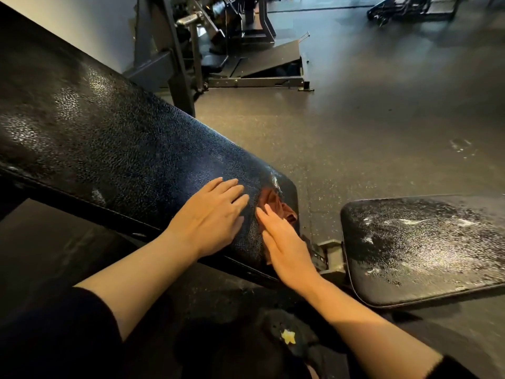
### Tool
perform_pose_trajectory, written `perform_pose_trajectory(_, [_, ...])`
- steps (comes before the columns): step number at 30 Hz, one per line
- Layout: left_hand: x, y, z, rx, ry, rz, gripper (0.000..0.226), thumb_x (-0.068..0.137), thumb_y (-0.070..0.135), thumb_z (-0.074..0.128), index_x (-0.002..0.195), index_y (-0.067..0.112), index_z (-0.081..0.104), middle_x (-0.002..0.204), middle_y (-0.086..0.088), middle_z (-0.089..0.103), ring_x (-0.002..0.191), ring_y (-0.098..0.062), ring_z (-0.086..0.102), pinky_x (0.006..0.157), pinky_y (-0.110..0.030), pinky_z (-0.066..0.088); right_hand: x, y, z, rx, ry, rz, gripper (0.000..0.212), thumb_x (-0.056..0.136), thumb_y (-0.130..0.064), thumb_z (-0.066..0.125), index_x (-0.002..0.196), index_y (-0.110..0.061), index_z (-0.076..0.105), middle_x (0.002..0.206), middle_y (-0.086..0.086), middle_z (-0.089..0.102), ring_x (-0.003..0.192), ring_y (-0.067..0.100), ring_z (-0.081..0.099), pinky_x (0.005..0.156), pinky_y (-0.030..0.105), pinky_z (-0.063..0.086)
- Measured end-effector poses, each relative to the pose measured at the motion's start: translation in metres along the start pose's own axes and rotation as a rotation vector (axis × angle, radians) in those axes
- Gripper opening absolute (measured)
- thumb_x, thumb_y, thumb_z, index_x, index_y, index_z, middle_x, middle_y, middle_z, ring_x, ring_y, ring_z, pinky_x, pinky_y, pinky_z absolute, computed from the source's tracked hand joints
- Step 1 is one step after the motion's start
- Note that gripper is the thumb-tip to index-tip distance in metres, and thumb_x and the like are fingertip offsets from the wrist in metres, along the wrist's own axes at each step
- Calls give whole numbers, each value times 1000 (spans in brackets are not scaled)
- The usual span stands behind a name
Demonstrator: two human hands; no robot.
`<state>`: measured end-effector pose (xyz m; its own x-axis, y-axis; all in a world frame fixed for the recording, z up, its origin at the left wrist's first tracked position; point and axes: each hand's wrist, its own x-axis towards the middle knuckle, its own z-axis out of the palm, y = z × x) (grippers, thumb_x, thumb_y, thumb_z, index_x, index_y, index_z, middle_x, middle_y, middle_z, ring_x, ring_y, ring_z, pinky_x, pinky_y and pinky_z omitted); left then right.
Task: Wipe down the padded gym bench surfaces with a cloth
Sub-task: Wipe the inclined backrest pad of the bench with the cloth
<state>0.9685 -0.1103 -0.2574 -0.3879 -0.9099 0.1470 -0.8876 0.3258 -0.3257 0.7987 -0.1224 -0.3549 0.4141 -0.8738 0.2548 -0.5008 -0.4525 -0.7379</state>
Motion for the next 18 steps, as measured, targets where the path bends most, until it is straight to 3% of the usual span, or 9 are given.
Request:
perform_pose_trajectory(5, [-1,5,6,20,15,-17,46,88,34,34,111,10,66,119,-10,64,121,-26,53,108,-40,30,82,40,-7,-50,-16,111,47,101,-13,36,148,-15,31,157,6,24,145,19,21,118,30,14])
perform_pose_trajectory(9, [-3,6,5,15,17,-34,47,89,34,32,109,9,67,115,-9,65,116,-26,55,106,-41,33,120,54,-7,-57,31,215,47,101,-16,34,148,-14,30,157,8,24,145,22,21,116,33,17])
perform_pose_trajectory(14, [-5,7,5,-31,37,-46,45,91,33,33,108,8,67,112,-9,66,111,-25,58,104,-40,38,57,26,2,-49,59,46,48,99,-16,35,147,-13,33,154,9,30,143,19,25,119,35,17])
perform_pose_trajectory(18, [-5,7,7,-26,44,-39,43,92,33,33,106,9,67,112,-8,66,111,-24,58,104,-40,37,67,39,-8,-90,4,32,47,101,-13,36,148,-15,31,156,5,26,144,15,22,117,25,12])
